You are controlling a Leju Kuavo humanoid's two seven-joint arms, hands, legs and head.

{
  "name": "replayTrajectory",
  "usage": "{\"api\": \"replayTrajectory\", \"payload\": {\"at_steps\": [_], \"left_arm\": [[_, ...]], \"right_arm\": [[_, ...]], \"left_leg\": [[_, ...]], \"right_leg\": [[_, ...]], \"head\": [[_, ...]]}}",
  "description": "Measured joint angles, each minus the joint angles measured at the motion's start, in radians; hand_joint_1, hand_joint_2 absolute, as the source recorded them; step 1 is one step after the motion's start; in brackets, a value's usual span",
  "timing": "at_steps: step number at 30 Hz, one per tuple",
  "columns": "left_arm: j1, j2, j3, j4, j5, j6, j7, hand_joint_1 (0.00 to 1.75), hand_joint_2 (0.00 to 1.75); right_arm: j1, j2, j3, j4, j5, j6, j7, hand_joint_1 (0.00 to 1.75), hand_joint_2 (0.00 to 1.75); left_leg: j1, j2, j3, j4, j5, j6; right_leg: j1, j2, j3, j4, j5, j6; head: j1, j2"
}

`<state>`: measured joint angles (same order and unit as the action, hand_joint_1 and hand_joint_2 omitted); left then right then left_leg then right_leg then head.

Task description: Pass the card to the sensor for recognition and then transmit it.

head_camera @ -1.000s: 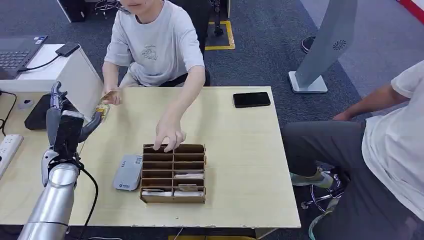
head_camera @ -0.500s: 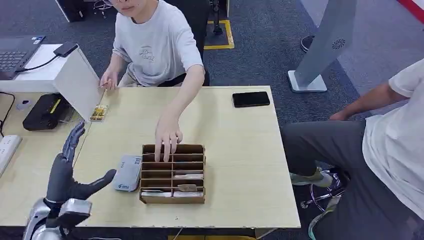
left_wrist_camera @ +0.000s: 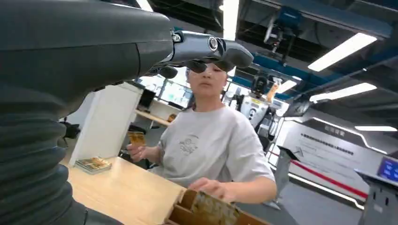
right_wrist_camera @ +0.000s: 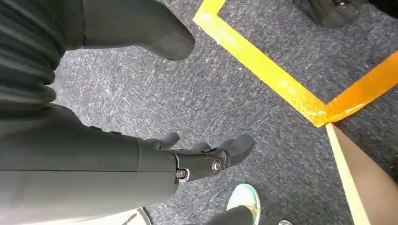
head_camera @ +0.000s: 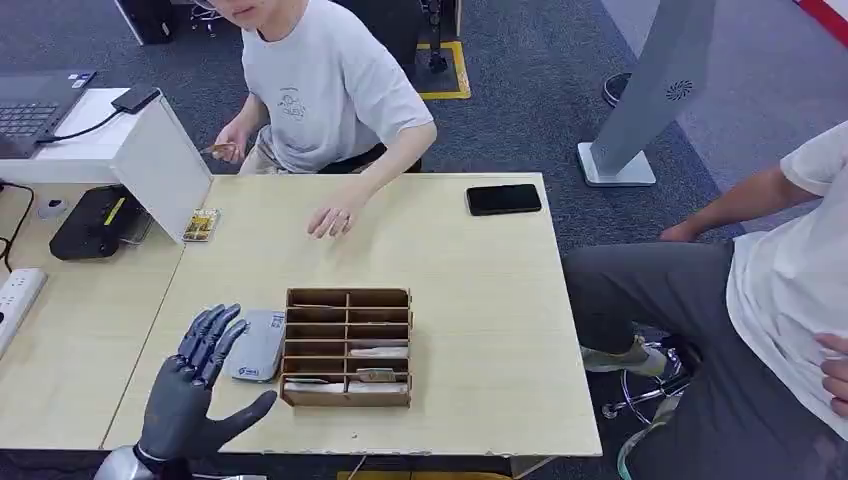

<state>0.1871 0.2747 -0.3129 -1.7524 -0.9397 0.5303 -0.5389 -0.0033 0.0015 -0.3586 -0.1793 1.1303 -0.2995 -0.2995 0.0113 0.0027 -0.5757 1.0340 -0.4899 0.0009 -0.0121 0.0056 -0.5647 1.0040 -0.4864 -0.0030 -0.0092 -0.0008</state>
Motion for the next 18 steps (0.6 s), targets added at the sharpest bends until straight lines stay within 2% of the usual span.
{"api": "replayTrajectory", "payload": {"at_steps": [3,8,18], "left_arm": [[-0.025,0.025,-0.078,0.053,-0.125,0.028,0.062,0.0,1.75],[-0.051,0.05,-0.158,0.12,-0.123,0.034,0.088,0.0,1.75],[-0.065,0.059,-0.206,0.156,-0.122,0.035,0.088,0.0,1.75]], "right_arm": [[-0.009,-0.002,0.0,0.0,0.01,0.014,0.009,0.0,1.75],[-0.013,-0.008,0.0,-0.002,0.013,0.016,0.015,0.0,1.75],[-0.014,-0.01,0.0,-0.005,0.013,0.016,0.016,0.0,1.75]], "left_leg": [[0.0,0.0,0.0,0.0,0.0,0.0],[0.0,0.0,0.0,0.0,0.0,0.0],[0.0,0.0,0.0,0.0,0.0,0.0]], "right_leg": [[0.0,0.0,0.0,0.0,0.0,0.0],[0.0,0.0,0.0,0.0,0.0,0.0],[0.0,0.0,0.0,0.0,0.0,0.0]], "head": [[0.001,0.0],[0.0,0.0],[0.0,0.0]]}}
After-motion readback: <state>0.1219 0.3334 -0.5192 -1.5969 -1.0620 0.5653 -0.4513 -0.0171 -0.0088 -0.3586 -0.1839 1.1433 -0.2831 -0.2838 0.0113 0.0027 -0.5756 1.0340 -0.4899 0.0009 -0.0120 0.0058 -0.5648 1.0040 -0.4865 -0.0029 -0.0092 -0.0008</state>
